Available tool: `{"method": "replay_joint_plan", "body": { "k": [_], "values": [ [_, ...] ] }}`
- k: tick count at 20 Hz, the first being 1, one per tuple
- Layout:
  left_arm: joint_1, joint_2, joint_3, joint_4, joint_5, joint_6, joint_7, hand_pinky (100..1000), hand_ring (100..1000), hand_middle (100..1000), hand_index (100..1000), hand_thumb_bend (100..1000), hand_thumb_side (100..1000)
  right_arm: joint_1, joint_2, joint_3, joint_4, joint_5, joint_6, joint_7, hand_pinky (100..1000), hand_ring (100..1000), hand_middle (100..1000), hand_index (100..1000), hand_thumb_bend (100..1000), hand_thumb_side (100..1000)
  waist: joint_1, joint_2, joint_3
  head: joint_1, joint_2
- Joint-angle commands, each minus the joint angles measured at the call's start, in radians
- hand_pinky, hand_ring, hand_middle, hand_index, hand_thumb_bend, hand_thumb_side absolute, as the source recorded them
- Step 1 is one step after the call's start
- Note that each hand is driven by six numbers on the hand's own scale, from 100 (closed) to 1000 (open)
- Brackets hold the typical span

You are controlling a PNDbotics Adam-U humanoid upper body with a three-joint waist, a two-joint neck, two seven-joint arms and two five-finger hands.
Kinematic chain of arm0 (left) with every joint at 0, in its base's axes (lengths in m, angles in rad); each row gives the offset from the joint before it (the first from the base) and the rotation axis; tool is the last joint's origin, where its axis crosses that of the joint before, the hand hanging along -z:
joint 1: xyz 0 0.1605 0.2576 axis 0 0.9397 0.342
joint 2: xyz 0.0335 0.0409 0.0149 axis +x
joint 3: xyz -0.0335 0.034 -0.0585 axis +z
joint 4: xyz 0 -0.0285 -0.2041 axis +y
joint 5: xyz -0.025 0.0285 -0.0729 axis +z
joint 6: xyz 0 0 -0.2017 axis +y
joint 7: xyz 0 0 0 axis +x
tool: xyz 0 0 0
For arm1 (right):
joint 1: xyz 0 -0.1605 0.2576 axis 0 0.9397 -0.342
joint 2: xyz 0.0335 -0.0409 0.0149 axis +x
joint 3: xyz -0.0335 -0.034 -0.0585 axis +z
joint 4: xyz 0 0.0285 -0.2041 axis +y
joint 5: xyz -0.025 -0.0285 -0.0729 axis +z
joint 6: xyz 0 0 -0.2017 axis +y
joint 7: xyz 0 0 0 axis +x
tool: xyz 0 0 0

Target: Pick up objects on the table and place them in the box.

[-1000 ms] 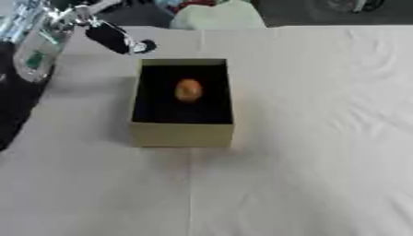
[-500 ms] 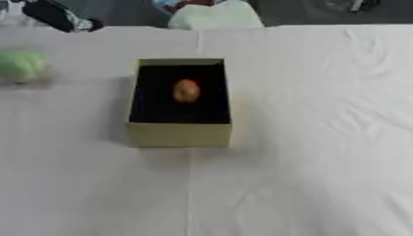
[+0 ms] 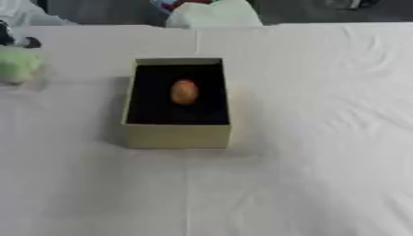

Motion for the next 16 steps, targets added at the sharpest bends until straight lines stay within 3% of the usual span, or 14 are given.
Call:
{"method": "replay_joint_plan", "body": {
  "k": [1, 8, 16],
  "values": [
    [-0.027, 0.048, 0.026, 0.033, -0.02, -0.03, -0.02, 875, 880, 869, 922, 599, 215, -0.008, -0.038, -0.011, -0.016, 0.003, 0.0, -0.003, 777, 748, 739, 792, 100, 1000, 0.001, -0.013, -0.003, 0.002, -0.015],
    [-0.029, 0.05, 0.04, 0.089, -0.093, -0.042, -0.04, 872, 883, 879, 921, 536, 126, -0.01, -0.036, -0.012, -0.016, 0.002, 0.0, -0.004, 777, 748, 739, 792, 100, 1000, 0.002, -0.006, -0.009, 0.004, -0.026],
    [-0.032, 0.04, 0.057, 0.149, -0.162, -0.044, -0.036, 873, 887, 888, 920, 490, 100, -0.014, -0.034, -0.011, -0.016, 0.002, 0.0, -0.004, 778, 748, 738, 792, 100, 1000, 0.002, 0.009, -0.016, 0.006, -0.036]
  ]
}}
